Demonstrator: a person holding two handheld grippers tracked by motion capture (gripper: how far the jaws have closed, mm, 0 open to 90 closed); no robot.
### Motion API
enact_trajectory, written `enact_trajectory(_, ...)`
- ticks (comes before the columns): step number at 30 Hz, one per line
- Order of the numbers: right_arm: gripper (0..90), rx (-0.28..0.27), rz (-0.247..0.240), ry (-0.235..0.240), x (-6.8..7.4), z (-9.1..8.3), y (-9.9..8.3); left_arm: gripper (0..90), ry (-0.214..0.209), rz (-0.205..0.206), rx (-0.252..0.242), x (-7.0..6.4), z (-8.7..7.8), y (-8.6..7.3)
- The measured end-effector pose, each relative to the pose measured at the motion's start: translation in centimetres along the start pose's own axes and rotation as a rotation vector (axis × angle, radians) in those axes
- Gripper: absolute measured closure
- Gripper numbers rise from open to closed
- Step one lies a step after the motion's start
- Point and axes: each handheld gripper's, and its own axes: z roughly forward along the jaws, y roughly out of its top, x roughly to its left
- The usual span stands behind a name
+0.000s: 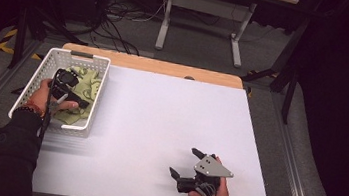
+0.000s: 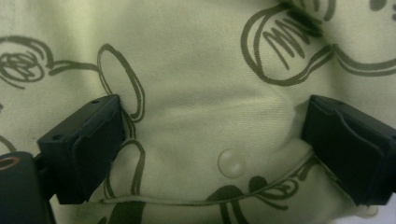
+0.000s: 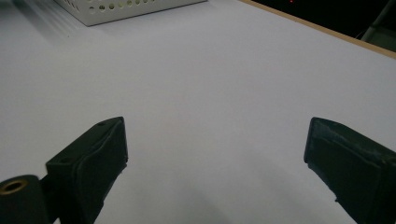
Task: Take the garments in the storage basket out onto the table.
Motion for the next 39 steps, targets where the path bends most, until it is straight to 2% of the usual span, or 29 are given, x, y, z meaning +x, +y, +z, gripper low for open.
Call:
enact_trajectory(2, 7.0, 0.007, -0.005, 0.007, 0.0, 0.1, 0.0, 16.7, -0.040, -0.008, 0.009, 0.1, -0.1, 0.0)
enact_trajectory(4, 7.0, 0.014, -0.007, 0.013, 0.1, 0.2, -0.1, 23.8, -0.046, -0.003, 0.013, 0.2, -0.2, 0.1)
enact_trajectory(6, 7.0, 0.027, -0.009, 0.024, 0.1, 0.4, -0.2, 36.7, -0.052, -0.006, 0.017, 0.3, -0.3, 0.2)
enact_trajectory(8, 7.1, 0.029, -0.011, 0.026, 0.1, 0.5, -0.2, 39.9, -0.067, -0.013, 0.019, 0.3, -0.4, 0.2)
enact_trajectory(12, 7.1, 0.022, -0.016, 0.026, 0.1, 0.4, -0.1, 50.3, -0.050, 0.006, 0.016, 0.3, -0.7, 0.2)
enact_trajectory(15, 7.2, 0.028, -0.011, 0.029, 0.1, 0.5, -0.2, 54.9, 0.005, 0.033, 0.011, -0.2, -1.1, 0.4)
enact_trajectory(16, 7.3, 0.026, -0.012, 0.026, 0.1, 0.5, -0.1, 57.7, 0.071, 0.060, 0.004, -0.5, -1.5, 0.5)
enact_trajectory(17, 7.3, 0.026, -0.012, 0.026, 0.1, 0.5, -0.1, 58.4, 0.071, 0.060, 0.004, -0.5, -1.5, 0.5)
enact_trajectory(20, 7.3, 0.024, -0.014, 0.024, 0.1, 0.4, -0.1, 58.9, 0.144, 0.081, 0.003, -0.9, -2.0, 0.5)
enact_trajectory(22, 7.4, 0.026, -0.011, 0.027, 0.0, 0.4, -0.2, 59.4, 0.183, 0.082, -0.027, -0.9, -2.6, 0.3)
enact_trajectory(26, 7.4, 0.022, -0.014, 0.019, 0.0, 0.4, -0.1, 59.5, 0.249, 0.065, -0.136, -0.9, -4.5, -0.4)
enact_trajectory(31, 7.4, 0.021, -0.013, 0.013, -0.2, 0.4, -0.1, 59.5, 0.292, 0.036, -0.294, -1.6, -6.3, -1.7)
enact_trajectory(35, 7.4, 0.020, -0.016, 0.008, -0.1, 0.4, -0.1, 59.5, 0.321, 0.027, -0.403, -2.7, -7.2, -2.7)
enact_trajectory(39, 7.5, 0.017, -0.013, 0.004, -0.2, 0.5, -0.1, 59.5, 0.330, 0.016, -0.508, -3.8, -8.1, -3.6)
